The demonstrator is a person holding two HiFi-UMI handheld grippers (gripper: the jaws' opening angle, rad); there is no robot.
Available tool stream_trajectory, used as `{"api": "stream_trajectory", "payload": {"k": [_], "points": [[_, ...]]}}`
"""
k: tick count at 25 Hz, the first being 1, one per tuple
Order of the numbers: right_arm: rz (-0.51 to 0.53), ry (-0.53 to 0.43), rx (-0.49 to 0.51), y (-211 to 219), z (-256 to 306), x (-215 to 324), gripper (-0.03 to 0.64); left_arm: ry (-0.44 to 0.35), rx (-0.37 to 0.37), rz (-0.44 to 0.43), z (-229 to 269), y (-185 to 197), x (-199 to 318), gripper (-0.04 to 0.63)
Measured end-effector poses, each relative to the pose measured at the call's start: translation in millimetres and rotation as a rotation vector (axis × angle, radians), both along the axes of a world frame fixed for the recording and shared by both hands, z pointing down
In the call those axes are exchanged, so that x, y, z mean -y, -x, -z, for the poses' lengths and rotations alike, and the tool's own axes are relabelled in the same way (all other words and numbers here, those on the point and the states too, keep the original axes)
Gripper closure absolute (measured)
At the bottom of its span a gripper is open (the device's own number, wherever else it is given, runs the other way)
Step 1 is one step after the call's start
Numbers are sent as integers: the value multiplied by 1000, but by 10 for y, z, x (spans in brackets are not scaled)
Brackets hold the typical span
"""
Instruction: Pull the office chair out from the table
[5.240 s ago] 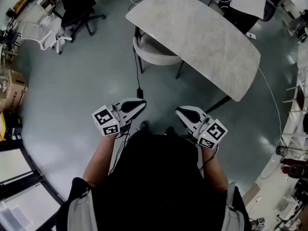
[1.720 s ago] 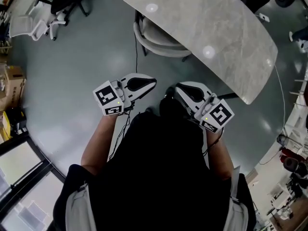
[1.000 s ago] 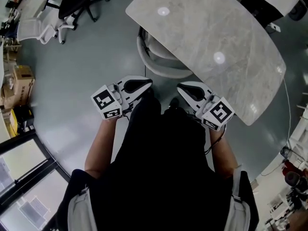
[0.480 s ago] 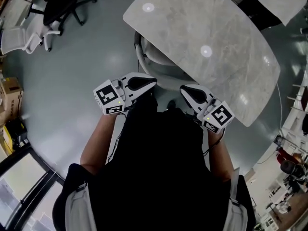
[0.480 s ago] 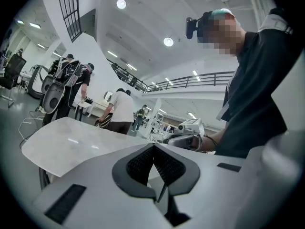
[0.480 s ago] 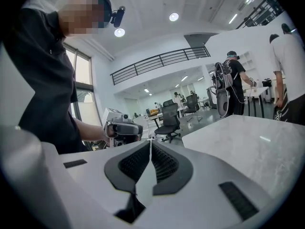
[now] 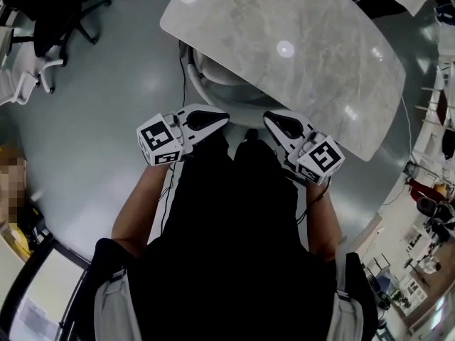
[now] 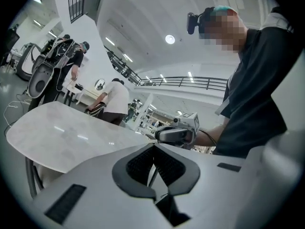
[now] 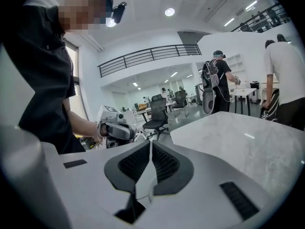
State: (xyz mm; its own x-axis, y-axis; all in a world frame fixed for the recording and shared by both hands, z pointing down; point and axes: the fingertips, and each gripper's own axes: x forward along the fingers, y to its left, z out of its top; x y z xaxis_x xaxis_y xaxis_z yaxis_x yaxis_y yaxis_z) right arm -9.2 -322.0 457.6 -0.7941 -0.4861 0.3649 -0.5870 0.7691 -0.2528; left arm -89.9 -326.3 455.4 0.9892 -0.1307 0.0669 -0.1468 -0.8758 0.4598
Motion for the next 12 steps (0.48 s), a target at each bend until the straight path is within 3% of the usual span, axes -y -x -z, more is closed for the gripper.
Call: {"api": "stream_trajectory", "payload": {"k": [5, 12], "points": [[27, 15, -88, -265, -190, -132, 592, -37, 106, -24, -212, -244, -68, 583], [129, -43, -273, -555, -440, -246, 592, -119, 269, -60, -454, -696, -271, 583]]}}
